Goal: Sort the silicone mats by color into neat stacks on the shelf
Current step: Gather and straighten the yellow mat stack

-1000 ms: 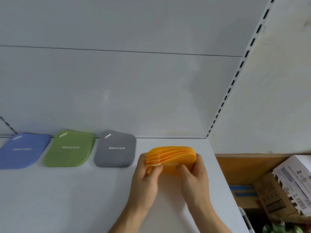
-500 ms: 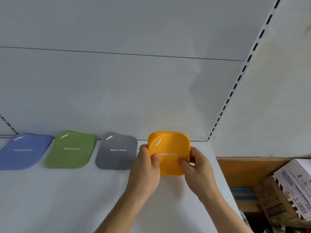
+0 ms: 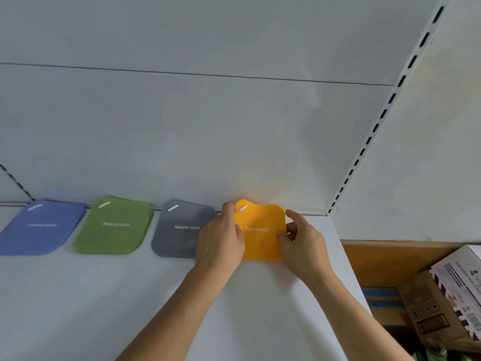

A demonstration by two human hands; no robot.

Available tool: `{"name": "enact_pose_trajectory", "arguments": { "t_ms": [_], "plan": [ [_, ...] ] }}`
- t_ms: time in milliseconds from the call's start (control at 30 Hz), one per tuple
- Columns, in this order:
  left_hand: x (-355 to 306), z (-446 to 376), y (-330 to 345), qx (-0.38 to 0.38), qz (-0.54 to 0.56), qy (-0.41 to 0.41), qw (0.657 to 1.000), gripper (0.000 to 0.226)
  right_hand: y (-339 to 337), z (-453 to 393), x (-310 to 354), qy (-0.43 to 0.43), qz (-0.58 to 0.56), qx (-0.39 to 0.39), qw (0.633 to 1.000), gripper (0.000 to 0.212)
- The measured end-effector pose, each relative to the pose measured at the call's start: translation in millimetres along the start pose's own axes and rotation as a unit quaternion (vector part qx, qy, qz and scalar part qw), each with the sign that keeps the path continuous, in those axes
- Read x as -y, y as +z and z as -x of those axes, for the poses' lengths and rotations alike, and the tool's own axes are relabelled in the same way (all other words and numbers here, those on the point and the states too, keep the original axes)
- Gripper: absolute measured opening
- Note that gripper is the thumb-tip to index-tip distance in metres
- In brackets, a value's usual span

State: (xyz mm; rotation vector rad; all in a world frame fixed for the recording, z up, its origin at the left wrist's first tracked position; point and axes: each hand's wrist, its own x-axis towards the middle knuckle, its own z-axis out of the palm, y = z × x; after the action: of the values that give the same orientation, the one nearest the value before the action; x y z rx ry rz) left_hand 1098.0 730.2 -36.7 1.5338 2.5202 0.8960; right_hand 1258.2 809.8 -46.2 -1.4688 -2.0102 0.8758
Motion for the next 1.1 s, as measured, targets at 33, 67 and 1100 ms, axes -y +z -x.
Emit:
{"name": "enact_pose_trajectory", "arguments": {
  "t_ms": [33,67,1100],
  "plan": [
    [1,0,2,0.0,-0.015,0.007,1.0,0.028,0,0,-1,0.0,0.005,0.0,1.0,0.053],
    [2,-1,3,-0.001,-0.029,0.014,0.999,0.028,1,-1,-1,-0.001,0.009,0.0,1.0,0.051],
    [36,10,-8,0.084,-0.153,0.257,0.95,0.024,-22,5,-39,-0.244,0.28,0.079,0.925,0.053]
  ]
}}
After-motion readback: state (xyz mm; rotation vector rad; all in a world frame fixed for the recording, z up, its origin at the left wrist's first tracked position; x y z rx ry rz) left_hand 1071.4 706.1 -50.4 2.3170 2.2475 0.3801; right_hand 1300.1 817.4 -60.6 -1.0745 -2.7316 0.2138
